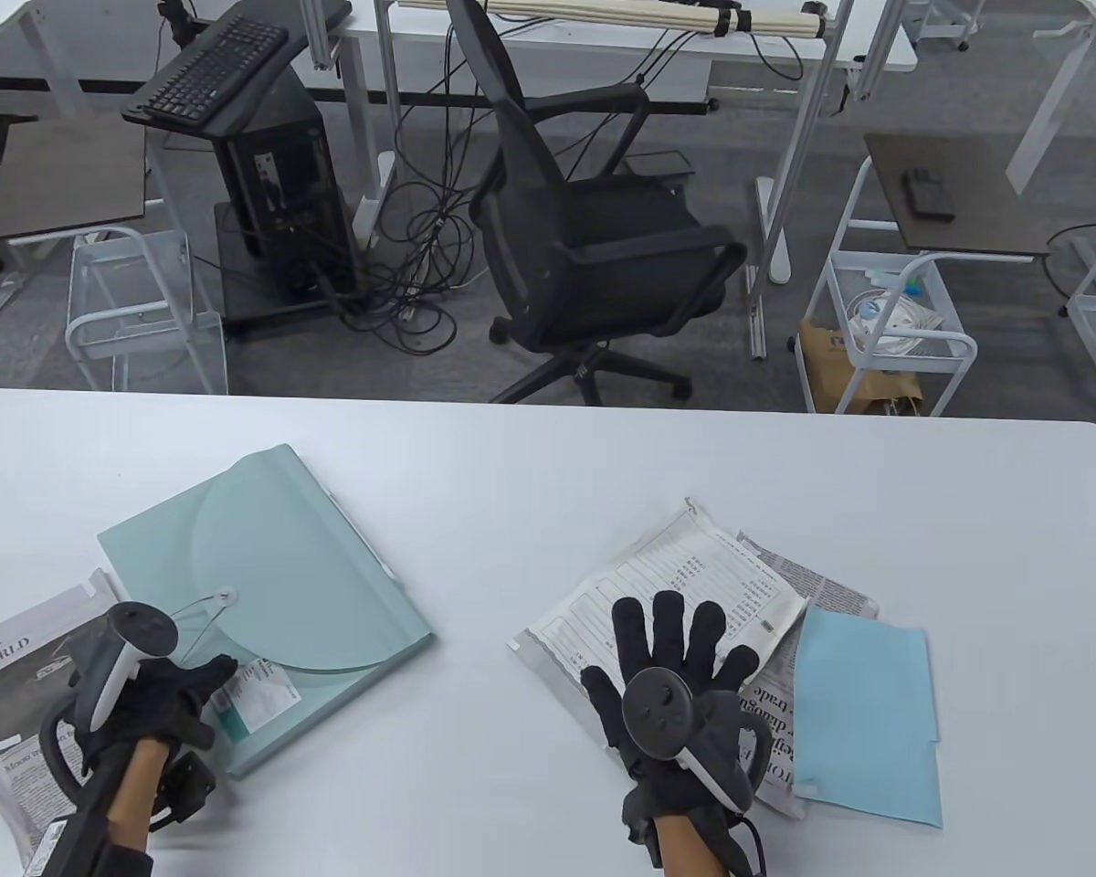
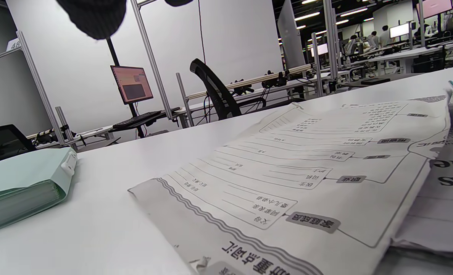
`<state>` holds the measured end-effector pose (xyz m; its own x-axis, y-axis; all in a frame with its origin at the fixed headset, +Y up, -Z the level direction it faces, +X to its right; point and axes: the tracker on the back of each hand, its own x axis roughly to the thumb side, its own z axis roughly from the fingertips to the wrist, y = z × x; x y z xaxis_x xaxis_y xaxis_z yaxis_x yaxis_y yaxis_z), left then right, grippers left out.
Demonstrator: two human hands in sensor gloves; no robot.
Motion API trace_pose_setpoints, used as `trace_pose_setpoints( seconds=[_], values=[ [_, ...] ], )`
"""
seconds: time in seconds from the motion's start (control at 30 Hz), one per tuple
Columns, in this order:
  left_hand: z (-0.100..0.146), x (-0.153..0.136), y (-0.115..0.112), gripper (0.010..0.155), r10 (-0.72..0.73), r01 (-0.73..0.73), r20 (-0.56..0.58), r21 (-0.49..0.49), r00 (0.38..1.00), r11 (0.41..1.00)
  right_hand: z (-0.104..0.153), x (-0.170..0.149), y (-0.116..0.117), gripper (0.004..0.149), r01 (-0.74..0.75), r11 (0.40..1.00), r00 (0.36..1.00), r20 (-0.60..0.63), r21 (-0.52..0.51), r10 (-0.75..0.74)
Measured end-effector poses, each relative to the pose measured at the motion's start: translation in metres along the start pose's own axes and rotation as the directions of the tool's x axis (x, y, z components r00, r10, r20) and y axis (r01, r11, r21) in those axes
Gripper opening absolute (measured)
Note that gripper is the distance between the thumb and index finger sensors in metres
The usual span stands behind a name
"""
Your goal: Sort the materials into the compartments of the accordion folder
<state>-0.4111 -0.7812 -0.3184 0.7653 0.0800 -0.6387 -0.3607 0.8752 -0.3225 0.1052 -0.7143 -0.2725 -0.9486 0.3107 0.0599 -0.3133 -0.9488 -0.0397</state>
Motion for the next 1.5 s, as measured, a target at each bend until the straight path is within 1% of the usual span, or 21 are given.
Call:
trace_pose_setpoints(
  seconds=[0.07, 0.17, 0.23, 0.3, 0.53, 0.67, 0.73, 0.83, 0.97, 1.07, 1.2, 1.37, 1.5],
  values=[
    [-0.002, 0.002, -0.003, 0.102, -0.014, 0.014, -0.009, -0.009, 1.0, 1.0, 0.0, 0.0, 0.0, 0.07, -0.001, 1.0, 1.0, -0.002, 0.0, 0.001],
    [-0.002, 0.006, -0.002, 0.097, -0.013, 0.013, -0.001, 0.002, 1.0, 1.0, -0.001, -0.002, 0.0, 0.07, 0.003, 1.0, 1.0, -0.01, 0.007, -0.003],
    [0.0, 0.01, -0.003, 0.092, -0.009, 0.009, -0.004, 0.02, 1.0, 1.0, -0.001, -0.002, 0.0, 0.07, 0.006, 1.0, 1.0, -0.013, 0.011, -0.006],
    [0.001, 0.014, -0.004, 0.09, -0.033, 0.034, -0.009, 0.043, 0.999, 0.999, -0.001, -0.003, 0.0, 0.071, 0.006, 1.0, 1.0, -0.014, 0.011, -0.006],
    [0.006, 0.02, -0.002, 0.079, -0.045, 0.052, -0.071, 0.101, 0.996, 0.994, -0.002, -0.003, 0.0, 0.071, 0.002, 1.0, 1.0, -0.013, 0.009, -0.002],
    [0.006, 0.02, -0.002, 0.067, -0.048, 0.059, -0.089, 0.135, 0.995, 0.989, -0.002, -0.003, 0.0, 0.071, 0.01, 1.0, 1.0, -0.015, 0.007, -0.01],
    [0.003, 0.016, -0.003, 0.06, -0.012, 0.023, -0.084, 0.137, 0.996, 0.99, -0.002, -0.003, 0.0, 0.071, 0.011, 1.0, 1.0, -0.015, 0.01, -0.011],
    [-0.001, 0.01, -0.005, 0.051, 0.067, -0.059, -0.073, 0.108, 0.995, 0.992, -0.002, -0.003, 0.001, 0.071, 0.016, 1.0, 1.0, -0.017, 0.017, -0.016],
    [-0.001, 0.01, -0.004, 0.045, 0.085, -0.077, -0.069, 0.116, 0.994, 0.99, -0.003, -0.004, 0.002, 0.071, 0.021, 0.999, 1.0, -0.022, 0.025, -0.021],
    [0.0, 0.009, -0.001, 0.043, 0.108, -0.099, -0.059, 0.138, 0.992, 0.986, -0.003, -0.006, 0.001, 0.071, 0.025, 0.999, 0.999, -0.029, 0.025, -0.024],
    [0.006, 0.008, 0.01, 0.043, 0.179, -0.175, -0.012, 0.153, 0.984, 0.973, -0.002, -0.007, -0.002, 0.071, 0.032, 0.999, 0.999, -0.031, 0.011, -0.032],
    [0.02, 0.006, 0.025, 0.042, 0.292, -0.301, 0.082, 0.139, 0.953, 0.944, -0.003, -0.008, -0.002, 0.07, 0.047, 0.999, 0.998, -0.033, 0.015, -0.047],
    [0.024, 0.005, 0.026, 0.043, 0.351, -0.365, 0.129, 0.117, 0.928, 0.923, -0.002, -0.009, -0.003, 0.069, 0.056, 0.998, 0.998, -0.033, 0.006, -0.056]
  ],
)
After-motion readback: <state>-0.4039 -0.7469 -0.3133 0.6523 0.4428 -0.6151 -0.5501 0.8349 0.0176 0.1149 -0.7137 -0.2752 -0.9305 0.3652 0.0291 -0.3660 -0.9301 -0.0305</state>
